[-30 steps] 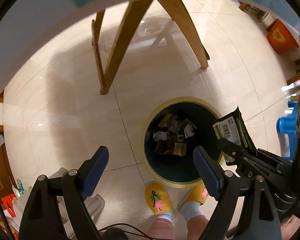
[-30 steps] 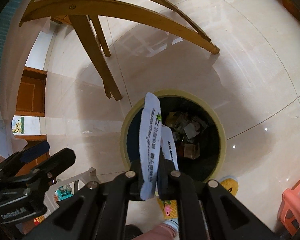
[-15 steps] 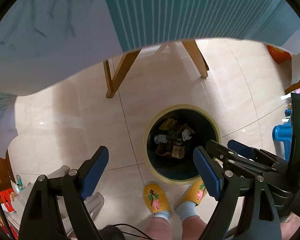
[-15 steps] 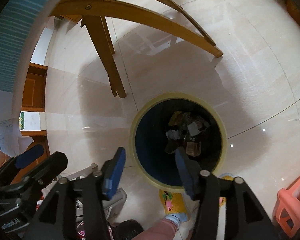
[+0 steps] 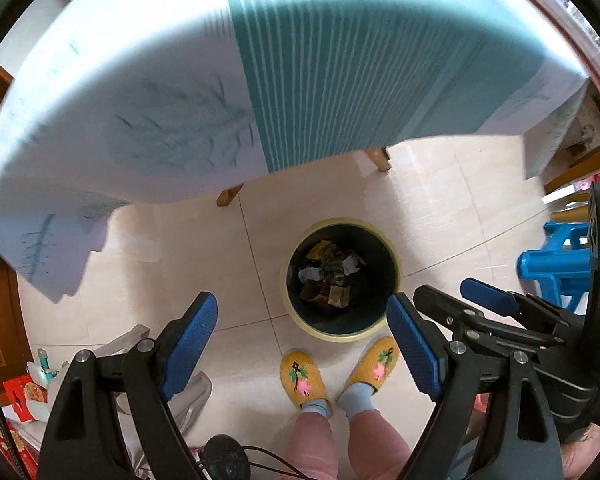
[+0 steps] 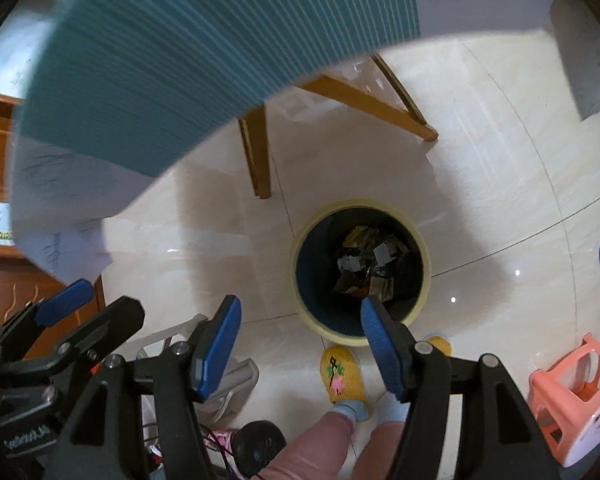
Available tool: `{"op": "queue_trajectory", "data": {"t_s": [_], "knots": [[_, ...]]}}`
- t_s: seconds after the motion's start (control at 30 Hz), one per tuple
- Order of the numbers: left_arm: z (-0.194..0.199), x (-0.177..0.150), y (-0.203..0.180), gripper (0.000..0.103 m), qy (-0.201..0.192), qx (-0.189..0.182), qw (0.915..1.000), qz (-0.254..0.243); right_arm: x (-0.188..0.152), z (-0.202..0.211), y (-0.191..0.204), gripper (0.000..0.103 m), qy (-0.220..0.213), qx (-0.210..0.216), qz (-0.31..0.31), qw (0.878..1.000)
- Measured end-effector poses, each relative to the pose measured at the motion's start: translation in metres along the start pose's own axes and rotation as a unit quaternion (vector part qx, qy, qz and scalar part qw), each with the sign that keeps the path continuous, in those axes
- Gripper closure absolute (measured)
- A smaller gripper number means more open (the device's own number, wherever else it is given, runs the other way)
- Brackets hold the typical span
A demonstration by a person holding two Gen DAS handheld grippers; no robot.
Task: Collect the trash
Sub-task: 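Move both tools back up over the table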
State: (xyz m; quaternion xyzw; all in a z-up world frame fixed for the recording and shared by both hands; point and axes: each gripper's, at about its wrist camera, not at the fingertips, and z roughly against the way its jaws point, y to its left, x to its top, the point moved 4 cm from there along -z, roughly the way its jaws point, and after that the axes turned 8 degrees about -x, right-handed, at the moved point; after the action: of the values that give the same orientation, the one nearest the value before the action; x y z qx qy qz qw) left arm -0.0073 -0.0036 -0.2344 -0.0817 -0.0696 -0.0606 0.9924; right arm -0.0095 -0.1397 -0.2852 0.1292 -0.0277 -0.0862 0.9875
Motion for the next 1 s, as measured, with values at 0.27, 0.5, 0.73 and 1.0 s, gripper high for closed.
{"op": "queue_trajectory", "data": {"t_s": [0.27, 0.5, 0.73, 1.0], "knots": [[0.089, 0.011, -0.017, 0.018, -0.046, -0.014, 0.9988, -0.005, -0.009, 0.094, 0.019, 0.04, -0.045, 0.008, 0.024, 0.999], [0.155, 0.023, -0.032, 0.018, -0.092, -0.014, 0.9956, -0.009, -0.004, 0.175, 0.03, 0.04, -0.087, 0.022, 0.048, 0.995], [0.211, 0.04, -0.045, 0.018, -0.146, 0.001, 0.9893, -0.01, 0.007, 0.231, 0.037, 0.04, -0.142, 0.048, 0.071, 0.986], [0.263, 0.057, -0.05, 0.018, -0.203, 0.01, 0.979, 0.017, 0.026, 0.28, 0.046, 0.04, -0.184, 0.052, 0.114, 0.975]]}}
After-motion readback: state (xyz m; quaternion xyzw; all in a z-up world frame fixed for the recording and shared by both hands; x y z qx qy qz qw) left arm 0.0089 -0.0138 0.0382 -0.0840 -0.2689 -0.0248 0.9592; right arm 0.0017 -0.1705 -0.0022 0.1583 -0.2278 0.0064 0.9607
